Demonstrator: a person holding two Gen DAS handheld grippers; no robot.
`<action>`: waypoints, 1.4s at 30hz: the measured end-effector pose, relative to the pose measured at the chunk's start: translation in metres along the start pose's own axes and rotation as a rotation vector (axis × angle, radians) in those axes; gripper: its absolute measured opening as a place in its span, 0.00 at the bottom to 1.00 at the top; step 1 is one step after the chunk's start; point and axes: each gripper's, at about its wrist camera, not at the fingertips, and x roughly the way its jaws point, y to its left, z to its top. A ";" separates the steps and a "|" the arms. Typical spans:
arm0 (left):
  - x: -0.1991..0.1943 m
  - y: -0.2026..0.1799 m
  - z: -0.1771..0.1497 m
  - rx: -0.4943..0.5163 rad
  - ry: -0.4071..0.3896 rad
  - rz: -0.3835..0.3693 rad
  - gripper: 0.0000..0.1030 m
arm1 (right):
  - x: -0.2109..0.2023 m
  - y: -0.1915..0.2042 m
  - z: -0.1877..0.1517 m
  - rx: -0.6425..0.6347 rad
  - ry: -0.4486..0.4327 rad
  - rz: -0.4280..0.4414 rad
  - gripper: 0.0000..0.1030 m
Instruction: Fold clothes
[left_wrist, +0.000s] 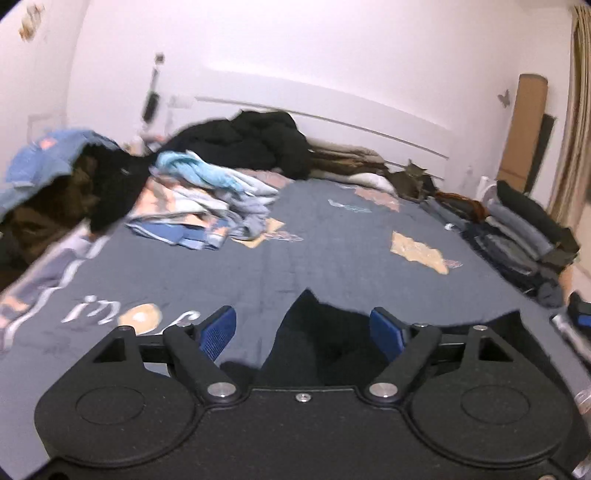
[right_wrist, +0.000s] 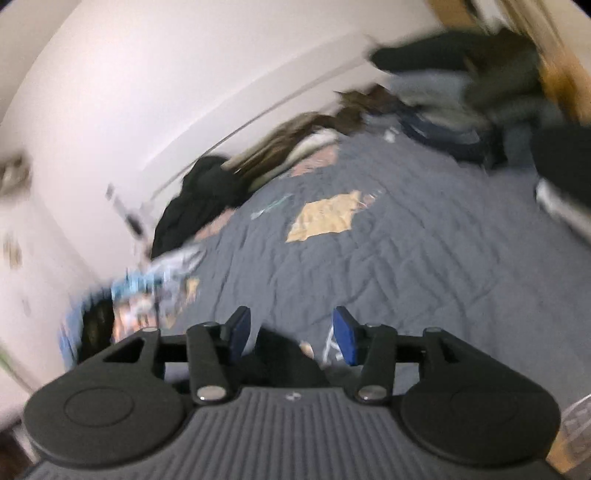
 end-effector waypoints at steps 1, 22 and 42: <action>-0.010 -0.007 -0.009 0.011 -0.006 0.020 0.76 | -0.009 0.010 -0.013 -0.070 0.016 -0.022 0.49; -0.023 -0.031 -0.114 0.255 0.071 0.231 0.73 | -0.027 0.054 -0.139 -0.551 0.078 -0.233 0.50; -0.007 0.002 -0.113 0.137 0.151 0.233 0.02 | -0.025 0.025 -0.119 -0.309 0.010 -0.232 0.04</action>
